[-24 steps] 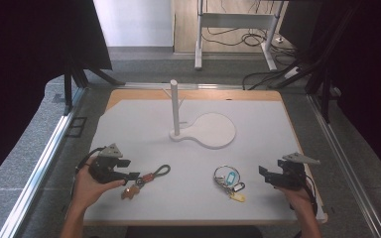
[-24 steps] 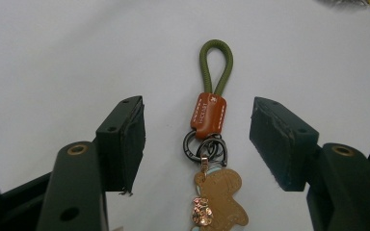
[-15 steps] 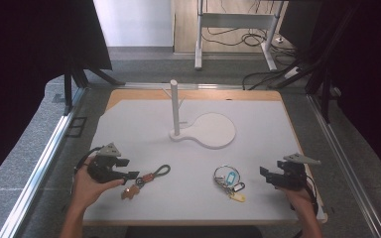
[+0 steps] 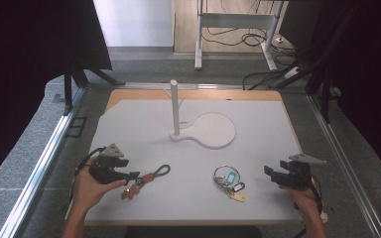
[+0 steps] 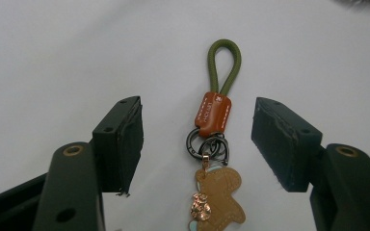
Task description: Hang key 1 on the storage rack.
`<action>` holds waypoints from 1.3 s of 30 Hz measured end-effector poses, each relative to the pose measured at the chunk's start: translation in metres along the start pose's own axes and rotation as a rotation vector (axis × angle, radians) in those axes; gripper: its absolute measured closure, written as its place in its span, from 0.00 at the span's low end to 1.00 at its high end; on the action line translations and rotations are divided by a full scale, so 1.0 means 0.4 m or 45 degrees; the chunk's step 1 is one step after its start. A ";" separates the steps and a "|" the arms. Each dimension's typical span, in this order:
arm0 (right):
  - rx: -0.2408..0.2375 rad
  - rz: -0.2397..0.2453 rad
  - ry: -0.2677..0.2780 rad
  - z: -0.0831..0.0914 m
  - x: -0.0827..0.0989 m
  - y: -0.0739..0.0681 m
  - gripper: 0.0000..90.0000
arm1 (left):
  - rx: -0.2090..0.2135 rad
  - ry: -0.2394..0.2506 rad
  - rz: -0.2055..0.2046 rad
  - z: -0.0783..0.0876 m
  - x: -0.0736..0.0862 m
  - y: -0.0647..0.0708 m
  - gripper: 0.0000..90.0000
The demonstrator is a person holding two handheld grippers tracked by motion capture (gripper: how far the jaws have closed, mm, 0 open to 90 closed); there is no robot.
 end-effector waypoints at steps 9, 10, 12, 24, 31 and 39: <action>0.000 0.013 -0.017 -0.002 0.005 -0.006 0.28 | 0.131 0.023 0.002 0.025 -0.031 -0.008 0.38; 0.003 0.016 -0.019 -0.001 0.004 -0.006 0.28 | 0.144 0.026 0.009 0.027 -0.034 -0.014 0.38; 0.004 0.018 -0.018 -0.002 0.003 -0.006 0.28 | 0.163 0.034 0.012 0.029 -0.036 -0.017 0.38; 0.022 0.050 -0.034 0.006 0.011 -0.023 0.29 | 0.288 -0.049 -0.029 0.027 -0.068 -0.024 0.39; 0.036 0.063 -0.052 0.004 0.019 -0.026 0.30 | 0.303 -0.180 -0.077 -0.025 -0.082 -0.022 0.41; 0.036 0.071 -0.067 0.001 0.022 -0.032 0.30 | 0.330 -0.274 -0.122 -0.060 -0.085 -0.006 0.45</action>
Point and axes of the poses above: each handheld gripper's, and its own axes: z roughly backward along the jaws, x roughly out of its underside, y roughly to its right, the point moved 3 cm from there along -z, roughly forward along the jaws, and after that the axes turned 5 degrees about -z, right-handed, at the moved point
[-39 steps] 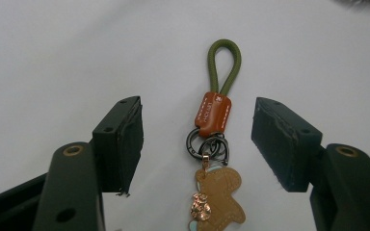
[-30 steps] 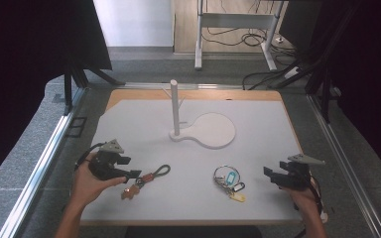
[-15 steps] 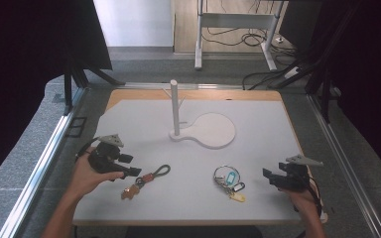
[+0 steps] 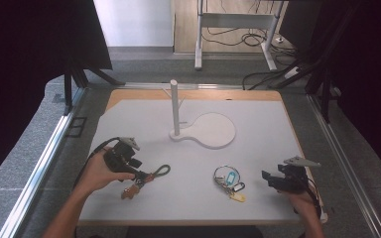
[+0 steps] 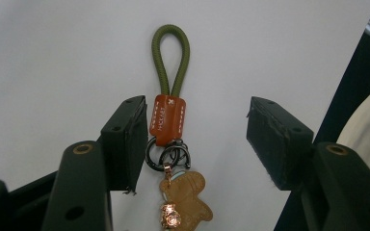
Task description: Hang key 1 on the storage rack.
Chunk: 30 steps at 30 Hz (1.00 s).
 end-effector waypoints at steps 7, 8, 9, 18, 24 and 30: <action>0.005 0.021 -0.024 -0.009 0.003 -0.008 0.30 | -0.009 -0.100 -0.033 -0.041 -0.015 -0.005 0.48; 0.004 0.030 -0.030 -0.011 0.004 -0.011 0.30 | -0.009 -0.113 -0.037 -0.045 -0.019 -0.004 0.50; 0.004 0.030 -0.030 -0.011 0.004 -0.011 0.30 | -0.009 -0.127 -0.043 -0.049 -0.022 -0.004 0.50; -0.006 0.035 -0.038 -0.012 0.004 -0.016 0.30 | -0.017 -0.241 -0.098 -0.084 -0.035 -0.016 0.53; -0.049 0.015 -0.034 -0.008 -0.001 -0.022 0.30 | -0.059 -0.308 -0.132 -0.104 -0.043 -0.021 0.58; -0.041 0.019 -0.038 -0.011 0.002 -0.019 0.30 | -0.048 -0.368 -0.166 -0.120 -0.046 -0.022 0.63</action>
Point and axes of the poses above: each handheld gripper's, and its own axes: z roughly backward along the jaws, x roughly out of its underside, y roughly to its right, the point moved 3 cm from there along -z, roughly forward along the jaws, and after that the axes turned 5 degrees about -z, right-handed, at the moved point
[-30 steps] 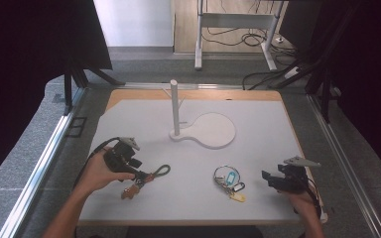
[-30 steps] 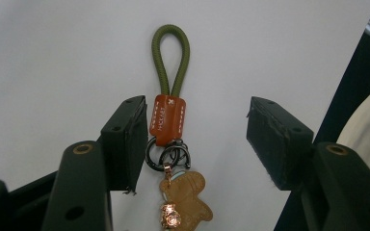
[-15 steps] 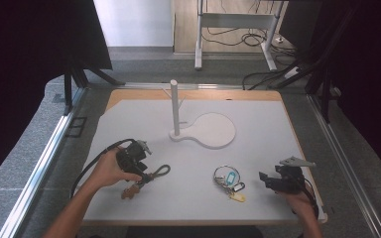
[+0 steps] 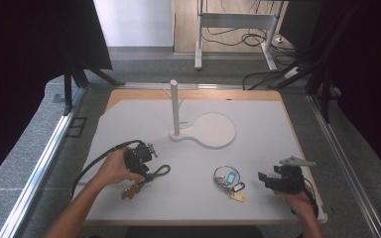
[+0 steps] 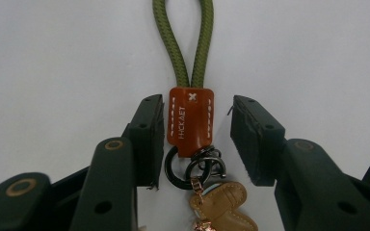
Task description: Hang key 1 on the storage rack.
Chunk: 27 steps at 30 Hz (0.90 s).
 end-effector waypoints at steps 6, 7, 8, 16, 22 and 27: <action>0.003 0.002 -0.001 0.001 0.000 0.000 0.30 | -0.014 -0.030 -0.011 -0.011 -0.004 -0.003 0.65; 0.004 0.002 0.000 0.000 0.000 0.000 0.30 | -0.018 -0.036 -0.005 -0.014 -0.005 -0.004 0.65; 0.005 0.003 -0.002 0.000 0.000 -0.001 0.30 | -0.026 -0.046 -0.005 -0.018 -0.005 -0.006 0.66; 0.008 0.006 -0.007 -0.001 0.000 -0.002 0.30 | -0.030 -0.070 -0.013 -0.033 -0.007 -0.006 0.67; 0.007 0.016 -0.014 -0.004 0.001 -0.004 0.30 | -0.050 -0.066 -0.025 -0.033 -0.006 -0.007 0.73; 0.013 0.017 -0.016 -0.005 0.002 -0.005 0.30 | -0.061 -0.051 -0.025 -0.032 -0.003 -0.004 0.74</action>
Point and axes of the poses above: each handheld gripper's, and its own axes: z roughly backward along the jaws, x roughly out of its underside, y roughly to its right, the point moved 3 cm from there along -z, roughly forward along the jaws, and after that the axes turned 5 degrees about -z, right-handed, at the moved point
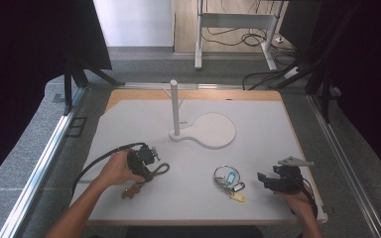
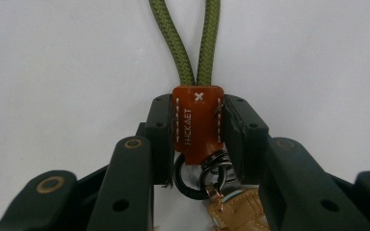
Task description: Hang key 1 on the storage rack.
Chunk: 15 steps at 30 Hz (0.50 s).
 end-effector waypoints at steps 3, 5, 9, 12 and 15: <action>0.001 -0.005 0.002 0.001 0.001 0.003 0.30 | 0.012 0.025 0.005 0.006 0.004 -0.003 0.74; 0.004 -0.009 0.004 0.001 0.001 0.004 0.30 | 0.022 0.052 0.014 0.016 0.008 -0.007 0.74; 0.007 -0.011 0.003 0.000 0.002 0.006 0.30 | 0.046 0.151 0.037 0.056 0.019 -0.013 0.74; 0.009 -0.011 0.004 0.001 0.002 0.006 0.30 | 0.054 0.235 0.060 0.093 0.033 -0.015 0.74; 0.012 -0.012 0.006 0.001 0.002 0.006 0.30 | 0.056 0.271 0.066 0.113 0.040 -0.018 0.74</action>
Point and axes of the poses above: each handheld gripper's, and its own axes: z roughly backward along the jaws, x roughly out of its underside, y roughly to its right, the point moved 3 cm from there along -z, roughly forward along the jaws, and after that the axes turned 5 degrees about -z, right-handed, at the moved point
